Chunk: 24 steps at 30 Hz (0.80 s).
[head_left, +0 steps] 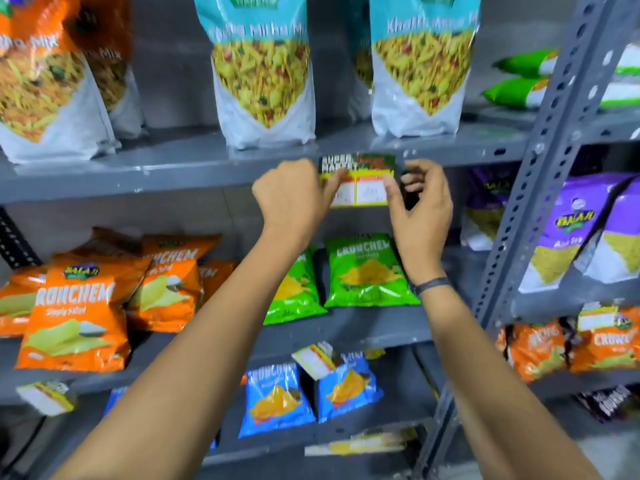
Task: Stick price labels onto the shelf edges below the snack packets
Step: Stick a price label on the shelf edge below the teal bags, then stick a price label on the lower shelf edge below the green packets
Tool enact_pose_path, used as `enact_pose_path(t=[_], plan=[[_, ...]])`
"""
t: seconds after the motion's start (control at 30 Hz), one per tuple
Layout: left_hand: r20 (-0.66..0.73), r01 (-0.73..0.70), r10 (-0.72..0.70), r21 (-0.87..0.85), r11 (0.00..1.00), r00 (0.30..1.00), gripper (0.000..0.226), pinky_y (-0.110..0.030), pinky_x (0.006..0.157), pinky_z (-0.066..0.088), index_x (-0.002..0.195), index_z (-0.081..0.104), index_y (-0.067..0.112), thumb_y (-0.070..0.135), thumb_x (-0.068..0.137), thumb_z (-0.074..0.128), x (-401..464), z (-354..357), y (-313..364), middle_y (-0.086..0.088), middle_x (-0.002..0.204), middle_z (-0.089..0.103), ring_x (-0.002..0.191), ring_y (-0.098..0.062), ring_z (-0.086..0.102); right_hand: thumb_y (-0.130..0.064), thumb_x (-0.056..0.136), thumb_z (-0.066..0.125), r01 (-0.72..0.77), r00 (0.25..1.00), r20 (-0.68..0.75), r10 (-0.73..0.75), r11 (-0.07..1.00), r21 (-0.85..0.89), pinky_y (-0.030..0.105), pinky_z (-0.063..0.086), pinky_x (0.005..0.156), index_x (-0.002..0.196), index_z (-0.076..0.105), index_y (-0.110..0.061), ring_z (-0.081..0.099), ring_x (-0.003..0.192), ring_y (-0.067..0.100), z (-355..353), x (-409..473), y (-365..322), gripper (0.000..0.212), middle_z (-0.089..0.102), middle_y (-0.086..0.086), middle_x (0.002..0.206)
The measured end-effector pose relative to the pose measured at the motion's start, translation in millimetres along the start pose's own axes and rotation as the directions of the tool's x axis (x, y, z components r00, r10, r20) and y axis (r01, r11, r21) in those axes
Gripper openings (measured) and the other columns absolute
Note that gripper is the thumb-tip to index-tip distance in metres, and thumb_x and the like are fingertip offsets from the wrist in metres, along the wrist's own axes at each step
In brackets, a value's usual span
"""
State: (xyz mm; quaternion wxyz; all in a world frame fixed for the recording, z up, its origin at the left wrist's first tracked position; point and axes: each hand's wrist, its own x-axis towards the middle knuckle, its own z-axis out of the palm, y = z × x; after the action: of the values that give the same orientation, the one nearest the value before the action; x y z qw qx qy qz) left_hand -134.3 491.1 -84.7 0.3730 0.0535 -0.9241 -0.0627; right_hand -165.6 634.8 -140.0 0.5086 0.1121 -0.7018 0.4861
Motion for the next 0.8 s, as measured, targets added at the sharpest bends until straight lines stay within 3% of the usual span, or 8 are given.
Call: enact_pose_path(t=[0.1, 0.2, 0.33, 0.43, 0.53, 0.63, 0.73, 0.8], plan=[[0.082, -0.03, 0.033, -0.046, 0.998, 0.996, 0.057, -0.034, 0.061, 0.049, 0.079, 0.068, 0.012, 0.062, 0.091, 0.043, -44, 31, -24, -0.016, 0.082, 0.074, 0.084, -0.036, 0.069, -0.019, 0.089, 0.059, -0.175, 0.983, -0.039, 0.18, 0.98, 0.095, 0.027, 0.046, 0.071, 0.095, 0.055, -0.017, 0.057, 0.072, 0.02, 1, -69, 25, 0.008, 0.062, 0.011, 0.082], [0.372, -0.02, 0.037, -0.051, 0.999, 0.928, 0.042, -0.036, 0.067, 0.053, 0.089, 0.065, 0.013, 0.05, 0.095, 0.047, -101, 79, -47, -0.015, 0.092, 0.073, 0.09, -0.034, 0.068, -0.009, 0.089, 0.055, -0.481, 0.877, 0.056, 0.478, 0.869, 0.116, 0.018, 0.042, 0.069, 0.083, 0.055, -0.026, 0.055, 0.071, 0.006, 5, -157, 60, 0.017, 0.06, 0.008, 0.08], [0.648, -0.019, 0.016, -0.002, 1.0, 0.761, 0.03, -0.04, 0.08, 0.054, 0.114, 0.056, 0.016, 0.039, 0.094, 0.052, -152, 138, -65, -0.014, 0.113, 0.067, 0.107, -0.033, 0.062, 0.005, 0.09, 0.049, -0.884, 0.433, 0.291, 0.853, 0.465, -0.05, 0.041, 0.048, 0.08, 0.095, 0.06, 0.01, 0.062, 0.088, 0.042, 19, -248, 104, 0.013, 0.064, 0.032, 0.092], [0.711, -0.125, 0.052, 0.051, 0.991, 0.701, 0.041, -0.04, 0.086, 0.051, 0.128, 0.045, 0.014, 0.036, 0.094, 0.051, -164, 162, -68, -0.012, 0.124, 0.058, 0.116, -0.032, 0.055, -0.009, 0.093, 0.049, -0.959, 0.162, 0.468, 0.868, 0.25, -0.131, 0.028, 0.046, 0.052, 0.092, 0.056, -0.016, 0.056, 0.057, 0.013, 32, -275, 119, 0.01, 0.06, 0.007, 0.075], [0.739, -0.236, 0.105, 0.075, 0.969, 0.665, 0.04, -0.039, 0.09, 0.048, 0.127, 0.046, 0.013, 0.035, 0.094, 0.051, -160, 181, -70, -0.011, 0.127, 0.056, 0.118, -0.032, 0.052, -0.015, 0.088, 0.058, -0.9, 0.21, 0.52, 0.828, 0.371, -0.228, 0.03, 0.043, 0.054, 0.066, 0.054, -0.019, 0.044, 0.05, 0.007, 47, -282, 141, 0.023, 0.053, -0.008, 0.055], [0.74, -0.368, 0.203, 0.064, 0.928, 0.641, 0.028, -0.037, 0.09, 0.048, 0.12, 0.056, 0.014, 0.026, 0.096, 0.048, -152, 195, -66, -0.01, 0.122, 0.062, 0.115, -0.031, 0.055, -0.032, 0.078, 0.061, -0.872, 0.18, 0.585, 0.791, 0.404, -0.278, 0.029, 0.039, 0.054, 0.057, 0.045, -0.021, 0.04, 0.056, 0.012, 51, -277, 148, 0.029, 0.044, 0.003, 0.056], [0.746, -0.427, 0.259, 0.038, 0.903, 0.613, 0.024, -0.035, 0.084, 0.051, 0.108, 0.065, 0.011, 0.018, 0.095, 0.046, -149, 200, -60, -0.01, 0.111, 0.067, 0.109, -0.03, 0.059, -0.015, 0.088, 0.06, -0.86, 0.162, 0.618, 0.77, 0.417, -0.294, 0.015, 0.042, 0.041, 0.048, 0.048, -0.021, 0.043, 0.038, -0.002, 47, -269, 151, 0.042, 0.048, -0.012, 0.033], [0.761, -0.398, 0.252, 0.009, 0.917, 0.598, 0.024, -0.033, 0.08, 0.052, 0.105, 0.067, 0.012, 0.019, 0.096, 0.045, -150, 201, -62, -0.009, 0.109, 0.068, 0.108, -0.029, 0.059, -0.01, 0.089, 0.058, -0.854, 0.141, 0.642, 0.754, 0.42, -0.305, 0.019, 0.045, 0.05, 0.054, 0.053, -0.016, 0.048, 0.042, 0.0, 44, -264, 152, 0.036, 0.055, -0.01, 0.04]])
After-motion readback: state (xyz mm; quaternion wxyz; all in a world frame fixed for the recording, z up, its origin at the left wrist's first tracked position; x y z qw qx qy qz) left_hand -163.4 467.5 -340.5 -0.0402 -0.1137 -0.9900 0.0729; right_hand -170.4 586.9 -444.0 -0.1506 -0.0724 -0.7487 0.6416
